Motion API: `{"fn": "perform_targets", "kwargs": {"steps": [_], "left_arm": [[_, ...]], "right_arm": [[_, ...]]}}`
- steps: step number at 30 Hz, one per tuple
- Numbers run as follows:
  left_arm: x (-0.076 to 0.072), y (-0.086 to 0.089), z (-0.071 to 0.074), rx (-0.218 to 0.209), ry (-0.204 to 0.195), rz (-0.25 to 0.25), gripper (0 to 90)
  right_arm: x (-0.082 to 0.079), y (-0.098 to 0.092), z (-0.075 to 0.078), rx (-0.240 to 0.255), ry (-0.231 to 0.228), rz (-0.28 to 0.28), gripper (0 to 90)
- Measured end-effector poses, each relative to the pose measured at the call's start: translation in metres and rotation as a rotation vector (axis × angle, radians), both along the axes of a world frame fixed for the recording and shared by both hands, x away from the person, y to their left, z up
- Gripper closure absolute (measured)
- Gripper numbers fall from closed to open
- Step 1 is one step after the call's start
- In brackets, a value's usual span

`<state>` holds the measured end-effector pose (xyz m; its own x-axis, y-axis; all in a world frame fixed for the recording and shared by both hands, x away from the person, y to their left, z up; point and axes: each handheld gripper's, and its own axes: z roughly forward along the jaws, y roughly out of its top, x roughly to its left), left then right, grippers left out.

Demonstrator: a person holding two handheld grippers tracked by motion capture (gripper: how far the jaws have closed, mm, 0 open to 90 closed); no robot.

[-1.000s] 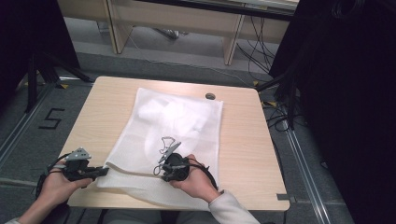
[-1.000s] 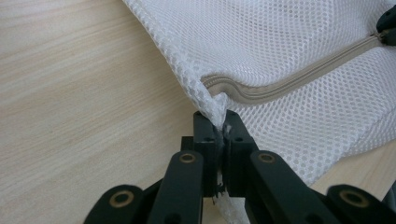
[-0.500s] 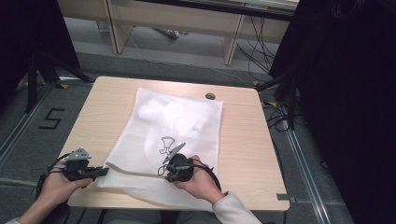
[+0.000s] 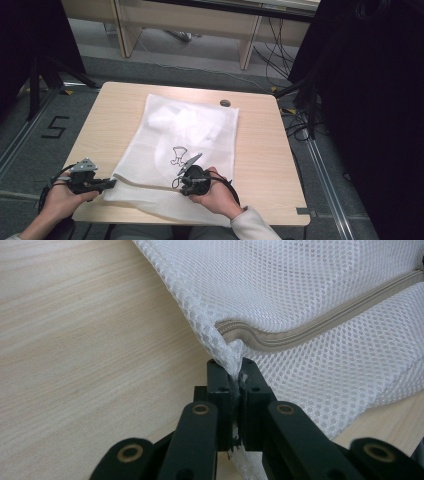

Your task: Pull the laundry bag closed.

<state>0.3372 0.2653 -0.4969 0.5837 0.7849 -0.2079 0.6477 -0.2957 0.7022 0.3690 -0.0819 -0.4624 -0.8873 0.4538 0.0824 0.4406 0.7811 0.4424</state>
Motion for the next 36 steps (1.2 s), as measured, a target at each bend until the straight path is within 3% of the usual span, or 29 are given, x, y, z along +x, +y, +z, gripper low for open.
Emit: {"fn": "perform_targets", "kwargs": {"steps": [36], "left_arm": [[-0.001,0.000,0.001,0.019,0.004,0.006,85.6]], "right_arm": [[-0.003,-0.020,0.001,-0.002,0.004,-0.022,82.4]]}}
